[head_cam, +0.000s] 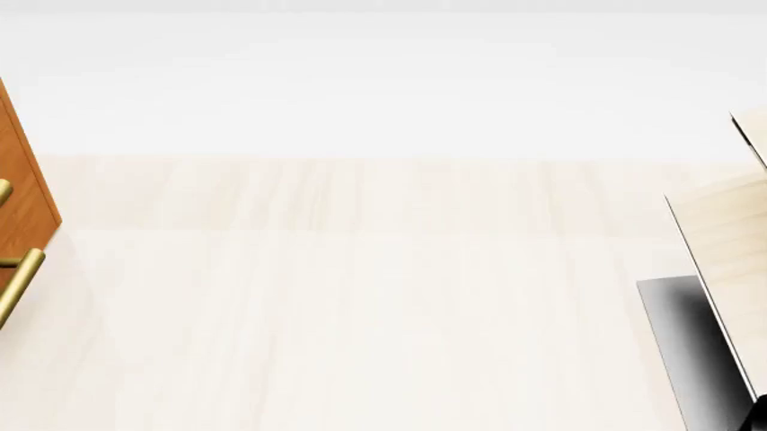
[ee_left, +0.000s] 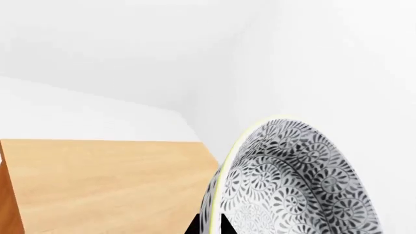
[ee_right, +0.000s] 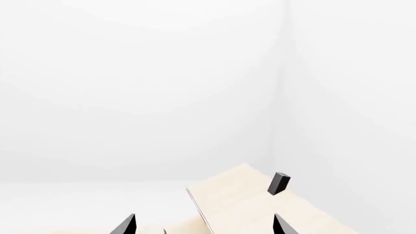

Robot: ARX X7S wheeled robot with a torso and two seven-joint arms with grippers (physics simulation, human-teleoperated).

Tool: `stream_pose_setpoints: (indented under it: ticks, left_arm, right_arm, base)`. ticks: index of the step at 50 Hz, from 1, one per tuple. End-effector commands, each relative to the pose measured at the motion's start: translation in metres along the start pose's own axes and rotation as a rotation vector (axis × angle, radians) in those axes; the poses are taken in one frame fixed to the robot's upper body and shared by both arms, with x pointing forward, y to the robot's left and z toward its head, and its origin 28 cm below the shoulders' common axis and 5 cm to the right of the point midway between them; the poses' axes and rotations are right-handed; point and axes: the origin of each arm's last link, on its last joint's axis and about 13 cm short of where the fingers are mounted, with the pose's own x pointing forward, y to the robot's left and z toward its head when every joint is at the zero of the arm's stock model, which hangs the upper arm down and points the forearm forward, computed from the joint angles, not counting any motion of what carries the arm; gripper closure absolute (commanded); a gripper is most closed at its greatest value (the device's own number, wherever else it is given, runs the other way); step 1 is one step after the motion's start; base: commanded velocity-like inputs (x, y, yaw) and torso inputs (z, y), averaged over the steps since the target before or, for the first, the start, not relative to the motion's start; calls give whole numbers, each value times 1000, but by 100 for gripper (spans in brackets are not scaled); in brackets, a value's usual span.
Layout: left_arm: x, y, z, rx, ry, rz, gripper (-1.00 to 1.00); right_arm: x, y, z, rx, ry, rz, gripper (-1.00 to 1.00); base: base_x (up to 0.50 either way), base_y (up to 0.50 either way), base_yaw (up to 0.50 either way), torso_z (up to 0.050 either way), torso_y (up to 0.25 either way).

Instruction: Close the top drawer of the cabinet and put the bowl on top of it.

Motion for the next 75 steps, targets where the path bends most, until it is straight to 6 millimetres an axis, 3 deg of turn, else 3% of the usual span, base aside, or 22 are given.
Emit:
stream_pose_setpoints:
  ticks: [1,23,75]
  left_arm:
    - [9,-4,8,-77,40,10,100]
    - [9,-2,13,-180,140,59,100]
    - [10,16,4,-93,87,209,100]
  right_arm:
    - [1,-1,-3,-3,10,-8,-100]
    - [-4,-8,-6,0,12,-23,-100]
    - [-6,-7,-7,1,16,-24,-100]
  base:
    - [0,0,0,0,0]
    - [0,0,0,0,0]
    - [0,0,0,0,0]
